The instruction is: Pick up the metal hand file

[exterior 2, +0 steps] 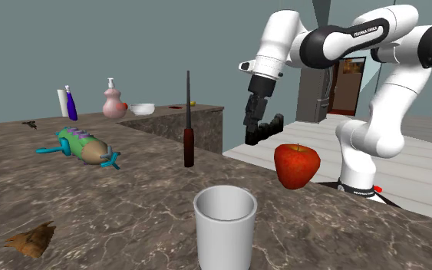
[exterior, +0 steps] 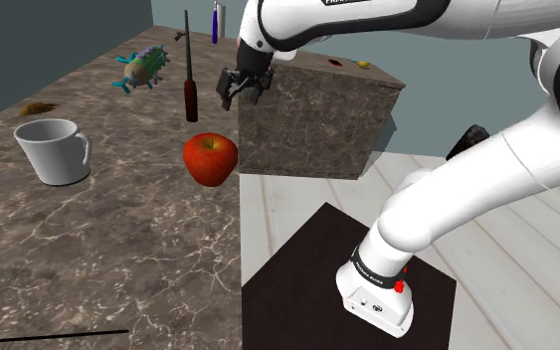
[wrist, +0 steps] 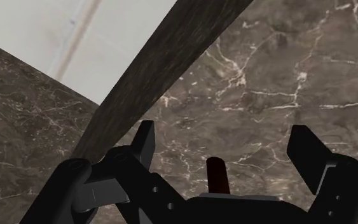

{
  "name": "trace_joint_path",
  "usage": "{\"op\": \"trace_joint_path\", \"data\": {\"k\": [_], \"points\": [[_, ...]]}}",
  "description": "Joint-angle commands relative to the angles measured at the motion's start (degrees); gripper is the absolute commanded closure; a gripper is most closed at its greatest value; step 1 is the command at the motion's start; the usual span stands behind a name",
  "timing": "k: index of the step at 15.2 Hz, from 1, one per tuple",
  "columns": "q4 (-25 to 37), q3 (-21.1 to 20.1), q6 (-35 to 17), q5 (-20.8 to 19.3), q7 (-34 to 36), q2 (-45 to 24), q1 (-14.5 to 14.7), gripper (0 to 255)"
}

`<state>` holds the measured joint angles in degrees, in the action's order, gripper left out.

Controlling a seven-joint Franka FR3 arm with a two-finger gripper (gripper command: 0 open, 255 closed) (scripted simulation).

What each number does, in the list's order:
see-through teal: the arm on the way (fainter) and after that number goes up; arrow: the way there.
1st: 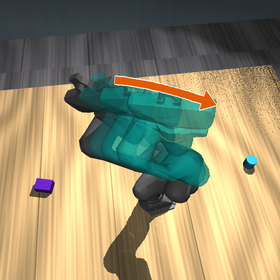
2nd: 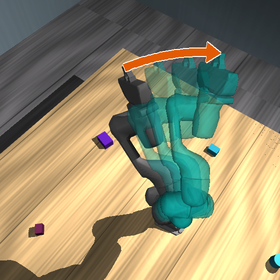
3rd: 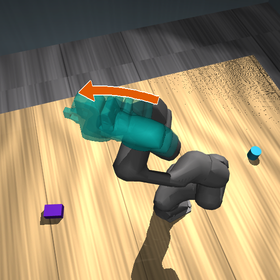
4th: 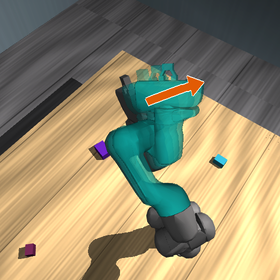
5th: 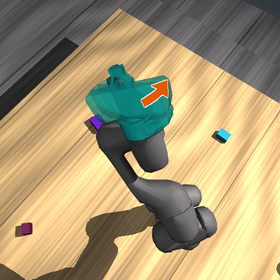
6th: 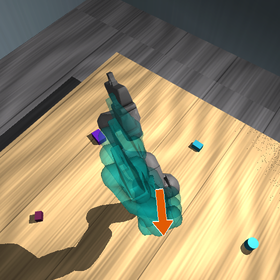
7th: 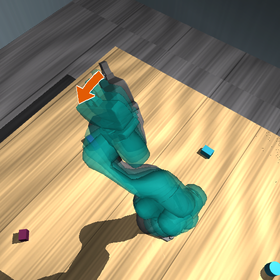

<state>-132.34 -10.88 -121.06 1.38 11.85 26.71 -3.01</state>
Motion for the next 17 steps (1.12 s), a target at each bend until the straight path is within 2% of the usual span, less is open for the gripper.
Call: {"op": "trace_joint_path", "data": {"k": [1, 6, 13, 14, 17], "points": [[2.6, -1.8, -3.0, -1.6, 3.8, -3.7, -1.1, 0], [9.6, -5.8, -9.1, -8.0, 13.8, -12.9, -4.2, 0], [23.1, -9.1, -12.3, -21.6, 29.6, -26.5, -6.6, 0], [24.2, -9.1, -12.2, -22.7, 30.8, -27.5, -6.5, 0], [22.5, -8.9, -14.3, -23.6, 31.8, -27.9, -6.5, 0]]}}
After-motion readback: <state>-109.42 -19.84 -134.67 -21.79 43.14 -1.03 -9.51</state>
